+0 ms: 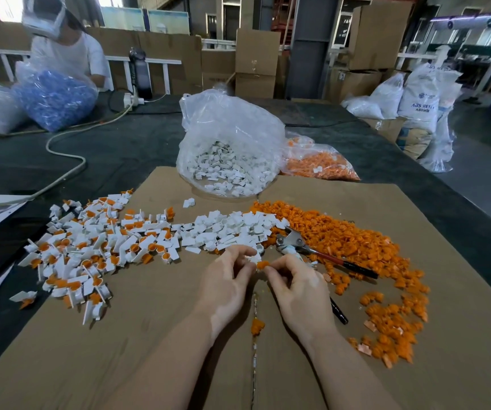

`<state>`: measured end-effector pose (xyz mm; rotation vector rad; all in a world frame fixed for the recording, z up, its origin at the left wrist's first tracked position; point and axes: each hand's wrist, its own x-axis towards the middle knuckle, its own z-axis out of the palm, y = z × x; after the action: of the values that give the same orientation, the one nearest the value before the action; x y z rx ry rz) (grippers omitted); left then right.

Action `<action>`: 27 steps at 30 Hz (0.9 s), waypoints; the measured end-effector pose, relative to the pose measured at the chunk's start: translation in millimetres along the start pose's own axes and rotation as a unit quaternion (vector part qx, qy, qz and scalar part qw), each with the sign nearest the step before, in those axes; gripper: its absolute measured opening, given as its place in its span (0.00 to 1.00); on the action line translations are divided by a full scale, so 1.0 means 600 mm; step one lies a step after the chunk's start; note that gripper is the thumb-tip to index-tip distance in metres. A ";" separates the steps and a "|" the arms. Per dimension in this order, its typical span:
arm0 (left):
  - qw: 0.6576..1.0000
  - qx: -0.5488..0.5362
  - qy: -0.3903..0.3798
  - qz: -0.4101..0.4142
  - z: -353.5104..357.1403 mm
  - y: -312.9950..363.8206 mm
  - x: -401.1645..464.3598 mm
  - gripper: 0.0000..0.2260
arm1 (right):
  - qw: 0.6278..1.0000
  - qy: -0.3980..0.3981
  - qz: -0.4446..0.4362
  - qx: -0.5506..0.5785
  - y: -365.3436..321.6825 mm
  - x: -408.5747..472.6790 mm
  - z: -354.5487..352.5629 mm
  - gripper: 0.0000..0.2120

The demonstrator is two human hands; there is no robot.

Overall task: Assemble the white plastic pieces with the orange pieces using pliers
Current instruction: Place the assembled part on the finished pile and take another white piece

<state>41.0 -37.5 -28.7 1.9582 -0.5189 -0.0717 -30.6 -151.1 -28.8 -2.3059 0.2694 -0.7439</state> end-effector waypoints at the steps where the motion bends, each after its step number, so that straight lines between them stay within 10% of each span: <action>1: 1.000 -0.005 -0.002 -0.001 0.000 0.000 0.000 0.07 | 1.000 -0.002 -0.006 -0.016 0.000 0.000 0.001 0.05; 27: 0.996 -0.071 -0.008 -0.048 -0.002 0.016 -0.009 0.05 | 0.997 -0.065 -0.013 -0.031 0.003 0.003 0.003 0.07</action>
<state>33.4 -37.7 -20.9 1.8439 -0.4185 -0.1796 -28.1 -152.1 -30.5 -2.4079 0.2064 -0.6039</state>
